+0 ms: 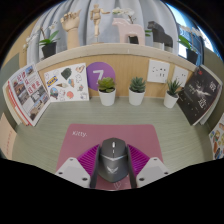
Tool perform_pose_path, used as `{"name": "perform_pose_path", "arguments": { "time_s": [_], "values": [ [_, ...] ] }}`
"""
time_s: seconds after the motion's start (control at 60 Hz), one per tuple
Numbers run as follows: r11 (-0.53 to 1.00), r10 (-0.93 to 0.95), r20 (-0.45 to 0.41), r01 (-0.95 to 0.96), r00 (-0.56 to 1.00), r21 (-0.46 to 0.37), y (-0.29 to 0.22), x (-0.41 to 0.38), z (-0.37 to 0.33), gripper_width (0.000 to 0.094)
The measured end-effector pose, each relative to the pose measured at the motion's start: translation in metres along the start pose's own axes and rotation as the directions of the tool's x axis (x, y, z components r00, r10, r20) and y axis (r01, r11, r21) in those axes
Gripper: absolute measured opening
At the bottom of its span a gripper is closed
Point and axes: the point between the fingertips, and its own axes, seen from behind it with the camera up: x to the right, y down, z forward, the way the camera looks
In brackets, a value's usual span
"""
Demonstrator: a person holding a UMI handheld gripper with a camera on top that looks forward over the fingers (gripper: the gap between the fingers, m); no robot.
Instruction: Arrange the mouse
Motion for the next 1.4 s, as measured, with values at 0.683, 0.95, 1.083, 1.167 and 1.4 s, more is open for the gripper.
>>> {"name": "perform_pose_path", "arguments": {
  "time_s": [0.683, 0.95, 1.083, 1.167, 1.4],
  "values": [
    [0.989, -0.021, -0.055, 0.029, 0.998, 0.143, -0.116, -0.041, -0.215, 0.0873],
    [0.975, -0.005, -0.081, 0.023, 0.997, 0.223, -0.118, -0.058, -0.320, 0.0865],
    [0.972, -0.015, -0.095, 0.037, 0.995, 0.232, -0.106, -0.063, -0.351, 0.0862],
    [0.972, -0.011, -0.092, 0.033, 0.996, 0.234, -0.100, -0.066, -0.365, 0.0861],
    [0.969, 0.009, -0.073, 0.009, 0.997, 0.247, -0.087, -0.076, -0.388, 0.0861]
  ]
}}
